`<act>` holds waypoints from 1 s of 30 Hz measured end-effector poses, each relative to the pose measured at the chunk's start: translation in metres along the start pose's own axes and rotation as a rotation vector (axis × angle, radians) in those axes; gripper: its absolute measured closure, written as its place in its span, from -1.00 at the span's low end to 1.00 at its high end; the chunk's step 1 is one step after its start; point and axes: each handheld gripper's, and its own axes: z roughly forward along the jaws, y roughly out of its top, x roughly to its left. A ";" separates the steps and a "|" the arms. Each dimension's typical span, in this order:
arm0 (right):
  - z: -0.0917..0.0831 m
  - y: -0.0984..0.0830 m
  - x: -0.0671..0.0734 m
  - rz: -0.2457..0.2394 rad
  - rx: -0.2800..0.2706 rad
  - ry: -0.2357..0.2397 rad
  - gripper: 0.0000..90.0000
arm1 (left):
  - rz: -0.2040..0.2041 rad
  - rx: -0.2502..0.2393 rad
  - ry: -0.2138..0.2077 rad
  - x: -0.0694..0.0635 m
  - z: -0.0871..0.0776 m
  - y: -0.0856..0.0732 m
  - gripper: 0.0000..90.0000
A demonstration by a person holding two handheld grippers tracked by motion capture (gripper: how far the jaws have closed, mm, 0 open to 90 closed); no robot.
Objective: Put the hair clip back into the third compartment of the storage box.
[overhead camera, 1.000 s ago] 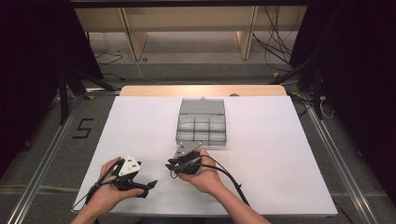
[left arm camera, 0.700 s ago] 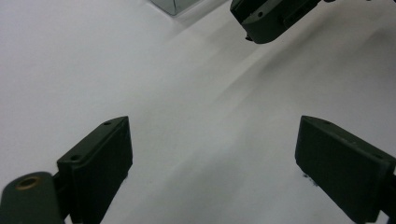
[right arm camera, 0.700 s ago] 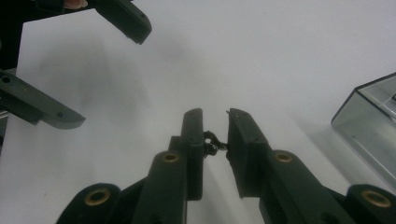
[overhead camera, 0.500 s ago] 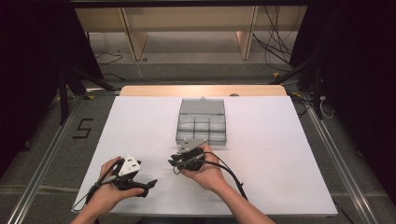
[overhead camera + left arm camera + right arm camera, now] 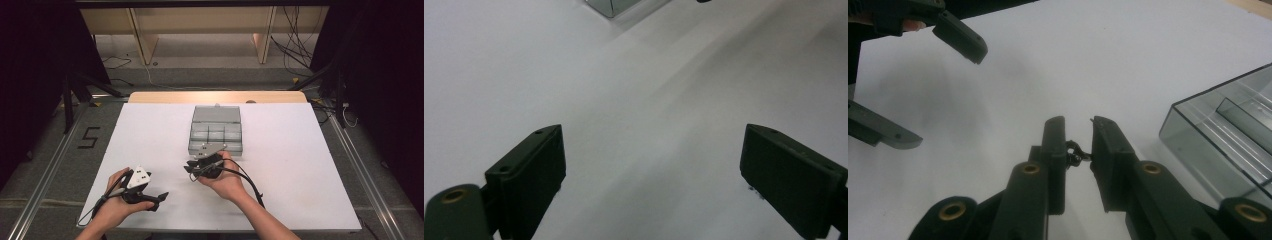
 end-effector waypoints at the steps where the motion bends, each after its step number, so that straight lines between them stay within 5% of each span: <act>1: -0.001 0.000 -0.001 0.000 -0.004 -0.003 0.71 | 0.000 0.000 0.001 0.000 0.000 0.000 -0.76; 30: -0.017 0.004 -0.024 0.029 -0.018 -0.056 0.71 | -0.003 -0.002 0.003 0.001 -0.001 0.000 -0.76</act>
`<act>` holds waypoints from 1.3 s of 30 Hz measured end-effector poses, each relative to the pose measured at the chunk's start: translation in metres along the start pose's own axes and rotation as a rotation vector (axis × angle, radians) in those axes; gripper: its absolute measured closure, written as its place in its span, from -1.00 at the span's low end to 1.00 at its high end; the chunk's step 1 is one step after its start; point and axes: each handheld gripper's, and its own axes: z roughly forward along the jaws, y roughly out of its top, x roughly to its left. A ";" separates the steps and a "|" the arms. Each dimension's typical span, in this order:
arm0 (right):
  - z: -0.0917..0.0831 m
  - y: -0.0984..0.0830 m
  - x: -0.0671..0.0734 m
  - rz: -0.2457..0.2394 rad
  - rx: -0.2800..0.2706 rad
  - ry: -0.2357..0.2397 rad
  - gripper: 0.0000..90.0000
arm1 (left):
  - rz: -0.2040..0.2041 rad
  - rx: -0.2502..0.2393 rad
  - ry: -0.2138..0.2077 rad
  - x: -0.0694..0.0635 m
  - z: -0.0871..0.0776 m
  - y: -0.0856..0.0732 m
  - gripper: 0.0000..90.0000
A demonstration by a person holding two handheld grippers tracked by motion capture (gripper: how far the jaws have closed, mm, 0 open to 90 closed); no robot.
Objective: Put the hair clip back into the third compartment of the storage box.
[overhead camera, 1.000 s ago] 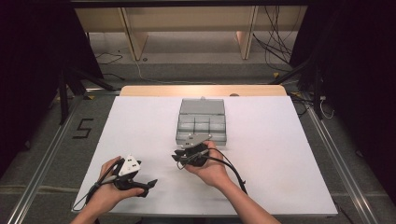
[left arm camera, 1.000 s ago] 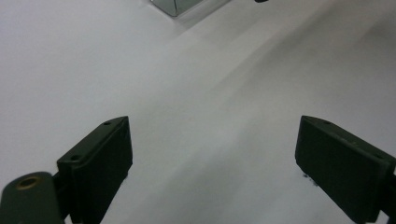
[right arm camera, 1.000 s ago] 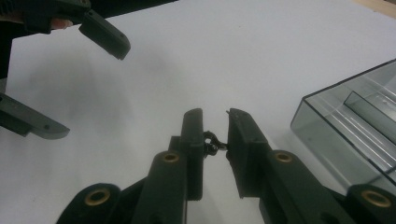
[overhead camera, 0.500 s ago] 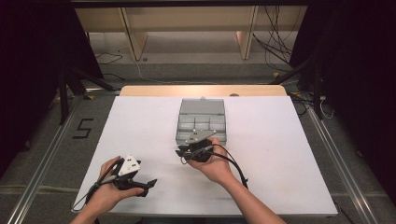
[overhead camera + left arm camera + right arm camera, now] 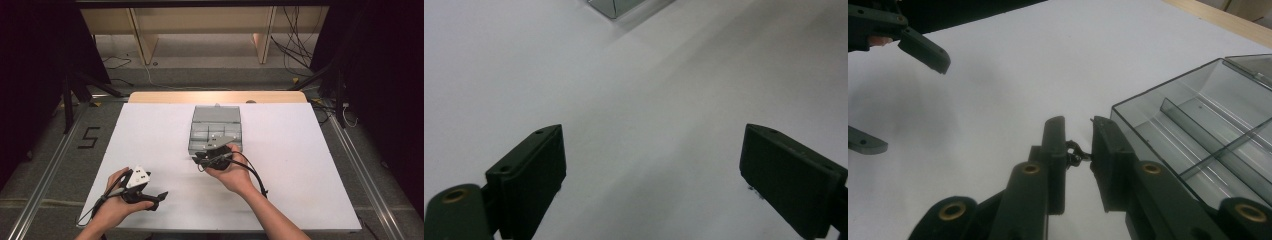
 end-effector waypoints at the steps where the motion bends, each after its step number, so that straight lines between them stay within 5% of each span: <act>1: -0.001 0.000 -0.001 0.002 0.001 0.000 0.71 | 0.000 0.000 0.000 0.000 0.000 0.000 -0.76; 39: -0.021 0.003 -0.036 0.052 -0.012 -0.093 0.71 | -0.005 -0.011 0.006 0.000 -0.001 0.001 -0.75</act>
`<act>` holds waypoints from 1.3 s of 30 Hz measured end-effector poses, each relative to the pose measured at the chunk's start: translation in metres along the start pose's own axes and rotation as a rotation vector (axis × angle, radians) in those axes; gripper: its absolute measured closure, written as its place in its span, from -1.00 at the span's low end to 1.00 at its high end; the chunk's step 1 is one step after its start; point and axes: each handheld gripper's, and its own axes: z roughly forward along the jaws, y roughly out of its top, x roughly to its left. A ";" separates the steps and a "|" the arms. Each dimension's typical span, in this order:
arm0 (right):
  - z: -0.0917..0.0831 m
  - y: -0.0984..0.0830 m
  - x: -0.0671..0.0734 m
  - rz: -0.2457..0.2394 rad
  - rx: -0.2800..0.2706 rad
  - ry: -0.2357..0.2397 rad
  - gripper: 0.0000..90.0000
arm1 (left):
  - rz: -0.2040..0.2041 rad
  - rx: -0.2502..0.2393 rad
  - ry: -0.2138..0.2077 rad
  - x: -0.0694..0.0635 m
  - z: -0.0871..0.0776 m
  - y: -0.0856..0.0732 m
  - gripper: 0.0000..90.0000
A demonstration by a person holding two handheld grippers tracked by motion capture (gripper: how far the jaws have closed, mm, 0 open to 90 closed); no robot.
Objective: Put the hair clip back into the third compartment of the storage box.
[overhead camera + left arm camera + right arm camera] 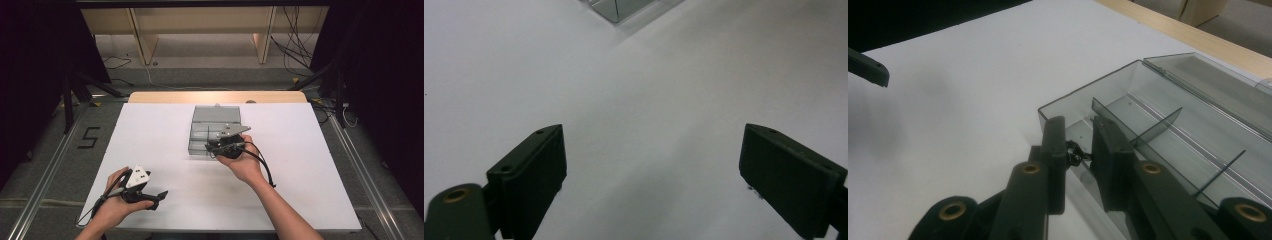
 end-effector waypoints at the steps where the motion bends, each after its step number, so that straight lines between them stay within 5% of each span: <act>1: 0.000 0.000 -0.001 0.001 -0.001 -0.003 0.71 | 0.000 0.000 0.000 0.000 0.000 0.000 -0.75; 39: -0.007 -0.003 -0.029 0.043 0.016 -0.079 0.71 | 0.000 0.004 -0.002 0.000 0.000 0.000 -0.75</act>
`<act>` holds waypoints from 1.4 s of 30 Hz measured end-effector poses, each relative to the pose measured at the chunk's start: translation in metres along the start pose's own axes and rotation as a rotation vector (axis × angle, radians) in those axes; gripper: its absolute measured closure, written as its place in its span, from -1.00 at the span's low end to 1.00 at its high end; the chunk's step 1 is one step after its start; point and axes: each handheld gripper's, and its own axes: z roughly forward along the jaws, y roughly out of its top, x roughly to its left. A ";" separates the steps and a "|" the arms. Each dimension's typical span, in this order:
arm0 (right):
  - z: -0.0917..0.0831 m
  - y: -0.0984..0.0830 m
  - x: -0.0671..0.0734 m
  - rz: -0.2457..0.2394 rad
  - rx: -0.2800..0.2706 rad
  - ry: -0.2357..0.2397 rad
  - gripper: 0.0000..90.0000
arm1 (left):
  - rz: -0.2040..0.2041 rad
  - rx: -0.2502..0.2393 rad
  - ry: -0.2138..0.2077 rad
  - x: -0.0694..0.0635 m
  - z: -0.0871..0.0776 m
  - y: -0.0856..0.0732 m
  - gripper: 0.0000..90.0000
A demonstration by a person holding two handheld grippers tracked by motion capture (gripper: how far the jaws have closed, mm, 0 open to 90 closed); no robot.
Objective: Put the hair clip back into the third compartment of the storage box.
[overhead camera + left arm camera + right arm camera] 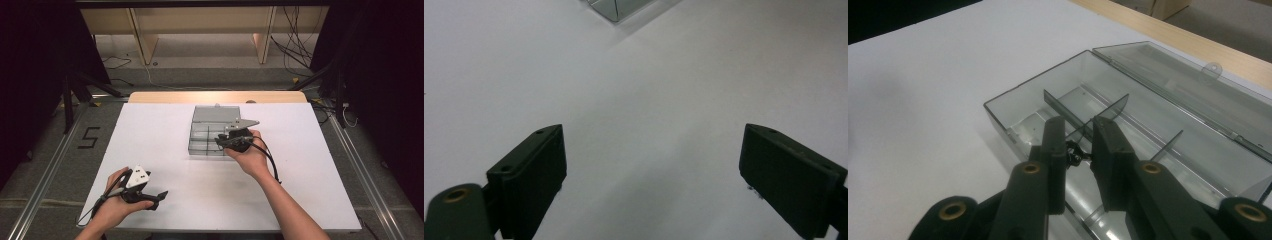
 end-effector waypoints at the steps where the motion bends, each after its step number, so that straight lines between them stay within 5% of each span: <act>1: 0.000 0.000 -0.001 0.002 0.002 -0.004 0.71 | 0.003 0.003 -0.001 0.000 0.000 0.000 -0.75; 42: -0.004 -0.002 -0.024 0.045 0.011 -0.069 0.71 | 0.005 0.000 0.000 0.000 0.000 0.000 -0.75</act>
